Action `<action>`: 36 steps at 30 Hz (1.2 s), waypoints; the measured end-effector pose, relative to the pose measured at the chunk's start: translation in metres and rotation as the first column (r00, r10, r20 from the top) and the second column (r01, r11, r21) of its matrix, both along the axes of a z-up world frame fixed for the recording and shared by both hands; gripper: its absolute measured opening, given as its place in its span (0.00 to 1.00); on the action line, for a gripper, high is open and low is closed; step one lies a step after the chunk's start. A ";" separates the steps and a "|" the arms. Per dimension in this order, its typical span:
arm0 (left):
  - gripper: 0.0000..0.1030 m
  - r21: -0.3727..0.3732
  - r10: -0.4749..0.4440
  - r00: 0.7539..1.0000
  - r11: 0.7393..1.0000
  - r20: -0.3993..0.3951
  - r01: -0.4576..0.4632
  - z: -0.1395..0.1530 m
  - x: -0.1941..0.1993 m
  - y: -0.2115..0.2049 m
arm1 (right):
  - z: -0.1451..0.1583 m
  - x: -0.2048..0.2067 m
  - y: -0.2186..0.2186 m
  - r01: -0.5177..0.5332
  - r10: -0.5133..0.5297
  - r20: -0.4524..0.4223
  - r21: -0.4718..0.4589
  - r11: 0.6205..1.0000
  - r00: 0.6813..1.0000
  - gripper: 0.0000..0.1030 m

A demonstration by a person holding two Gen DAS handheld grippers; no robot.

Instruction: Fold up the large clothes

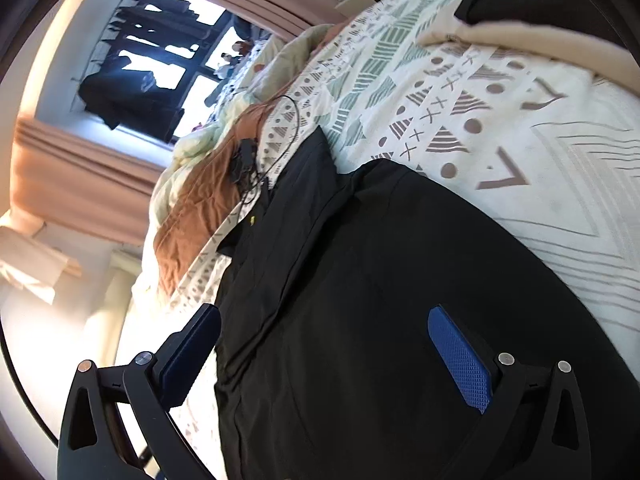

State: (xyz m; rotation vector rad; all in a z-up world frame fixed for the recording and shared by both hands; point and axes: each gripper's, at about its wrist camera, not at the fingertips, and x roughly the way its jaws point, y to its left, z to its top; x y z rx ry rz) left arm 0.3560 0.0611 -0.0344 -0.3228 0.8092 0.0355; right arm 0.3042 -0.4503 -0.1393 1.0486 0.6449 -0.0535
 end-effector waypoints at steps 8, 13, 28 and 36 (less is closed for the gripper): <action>1.00 -0.040 -0.015 0.997 0.999 0.070 0.018 0.023 -0.060 0.002 | 0.028 -0.065 -0.004 -0.020 0.023 0.032 -0.101 0.995 0.999 1.00; 1.00 -0.037 -0.030 0.994 0.999 0.108 0.034 0.026 -0.098 0.001 | 0.044 -0.102 -0.004 -0.031 0.041 0.052 -0.169 0.985 0.998 1.00; 0.99 -0.134 0.033 0.984 0.991 0.173 -0.010 0.008 -0.200 0.031 | 0.092 -0.191 0.023 -0.089 0.159 0.124 -0.442 0.893 0.980 1.00; 0.99 -0.160 0.126 0.971 0.983 0.204 -0.094 -0.003 -0.250 0.041 | 0.085 -0.222 0.023 -0.091 0.155 0.091 -0.494 0.865 0.984 1.00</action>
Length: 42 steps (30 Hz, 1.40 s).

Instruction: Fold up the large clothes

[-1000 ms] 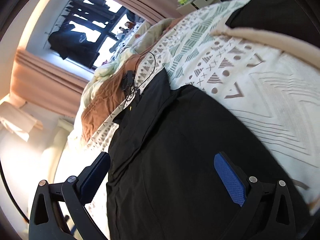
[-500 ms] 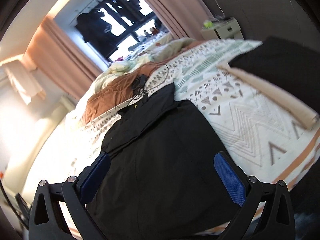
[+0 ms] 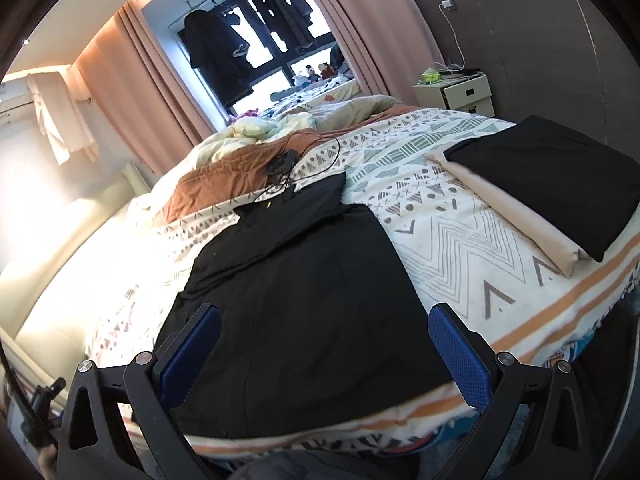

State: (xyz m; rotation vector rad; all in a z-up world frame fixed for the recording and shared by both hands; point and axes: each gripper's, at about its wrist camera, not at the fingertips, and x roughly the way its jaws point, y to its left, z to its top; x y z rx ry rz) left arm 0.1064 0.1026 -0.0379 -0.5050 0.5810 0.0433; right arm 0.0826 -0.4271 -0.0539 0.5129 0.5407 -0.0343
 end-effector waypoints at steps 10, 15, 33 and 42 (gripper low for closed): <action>1.00 0.128 -0.027 0.999 0.991 -0.043 0.033 -0.021 -0.031 -0.007 | -0.018 -0.031 -0.011 -0.024 0.024 0.009 0.017 1.000 1.000 1.00; 1.00 0.079 -0.040 0.998 0.996 -0.056 0.045 -0.039 -0.036 0.003 | -0.036 -0.031 -0.023 -0.016 0.018 -0.039 0.043 0.999 0.999 1.00; 0.93 -0.091 -0.103 0.981 0.992 -0.164 0.089 -0.093 0.002 0.024 | -0.096 -0.001 -0.043 -0.011 0.030 -0.196 0.098 0.995 0.980 0.88; 0.68 -0.208 -0.141 0.963 0.974 -0.230 0.093 -0.112 0.050 0.038 | -0.115 0.008 -0.063 0.032 0.013 -0.211 0.209 0.977 0.977 0.82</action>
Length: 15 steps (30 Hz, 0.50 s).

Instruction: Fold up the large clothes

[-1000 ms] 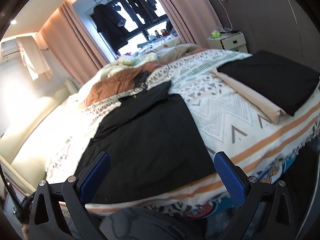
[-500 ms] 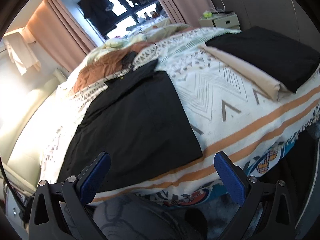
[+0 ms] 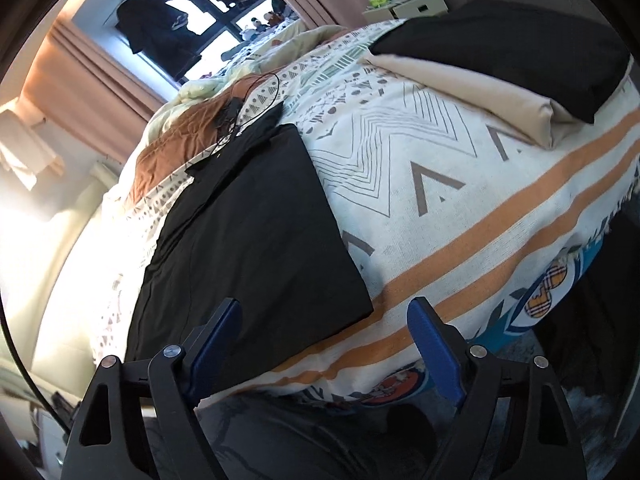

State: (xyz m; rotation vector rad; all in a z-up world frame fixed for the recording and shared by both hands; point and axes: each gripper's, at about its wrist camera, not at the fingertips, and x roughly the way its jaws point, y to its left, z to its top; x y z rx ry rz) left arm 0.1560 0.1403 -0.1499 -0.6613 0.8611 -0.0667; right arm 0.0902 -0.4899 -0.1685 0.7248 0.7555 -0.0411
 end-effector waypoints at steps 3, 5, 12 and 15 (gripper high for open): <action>0.58 -0.044 0.022 0.998 0.999 -0.062 -0.025 -0.011 0.012 0.008 | -0.003 0.003 0.001 -0.002 0.002 0.004 0.014 1.000 1.000 0.81; 0.51 -0.069 0.022 0.996 0.997 -0.091 -0.028 -0.019 0.017 0.010 | -0.007 0.005 -0.001 0.002 -0.002 -0.002 0.032 0.999 1.000 0.79; 0.50 -0.106 -0.023 0.994 0.994 -0.110 0.012 -0.027 0.024 -0.001 | -0.024 0.011 -0.009 0.017 -0.016 -0.006 0.125 0.992 1.000 0.73; 0.50 -0.158 -0.046 0.994 0.987 -0.099 0.030 -0.029 0.026 -0.004 | -0.031 0.012 -0.011 0.015 -0.015 -0.001 0.174 0.985 1.000 0.71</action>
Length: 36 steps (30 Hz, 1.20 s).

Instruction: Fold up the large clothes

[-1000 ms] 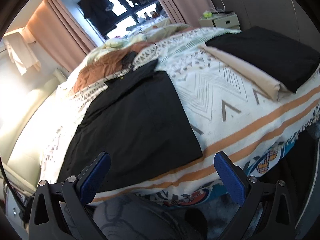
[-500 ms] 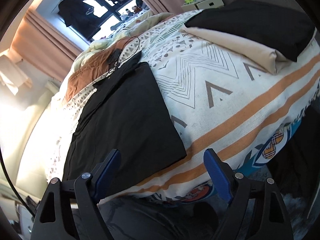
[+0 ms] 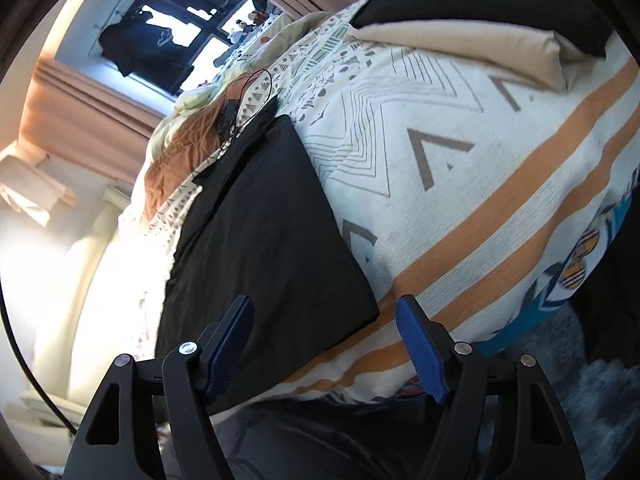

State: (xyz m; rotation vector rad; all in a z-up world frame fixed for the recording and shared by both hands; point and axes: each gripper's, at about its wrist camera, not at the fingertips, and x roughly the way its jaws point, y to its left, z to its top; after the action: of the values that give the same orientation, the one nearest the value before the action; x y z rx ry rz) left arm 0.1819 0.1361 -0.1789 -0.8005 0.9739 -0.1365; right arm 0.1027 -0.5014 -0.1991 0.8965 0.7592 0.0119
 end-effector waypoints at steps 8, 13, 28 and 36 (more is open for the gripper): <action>0.50 -0.035 0.013 0.999 0.999 0.037 -0.011 -0.001 0.001 -0.006 | -0.019 0.004 -0.001 0.010 -0.011 0.012 0.095 0.995 1.000 0.70; 0.50 -0.057 0.017 0.998 0.998 0.058 -0.014 0.004 0.002 -0.008 | -0.023 0.010 0.005 -0.032 0.003 0.122 0.232 0.972 0.992 0.66; 0.45 0.012 0.056 0.997 0.998 0.044 -0.057 -0.001 0.021 -0.016 | -0.034 0.050 0.012 0.038 -0.052 0.066 0.198 0.979 0.996 0.39; 0.11 0.021 0.115 0.993 0.993 0.037 -0.115 -0.009 0.028 -0.012 | -0.036 0.071 0.009 0.054 -0.068 0.064 0.203 0.978 0.996 0.10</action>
State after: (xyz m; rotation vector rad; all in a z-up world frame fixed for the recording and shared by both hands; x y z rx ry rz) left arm 0.2102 0.1236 -0.1875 -0.8285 0.8920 -0.0399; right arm 0.1739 -0.4926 -0.2347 1.1064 0.6719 0.0673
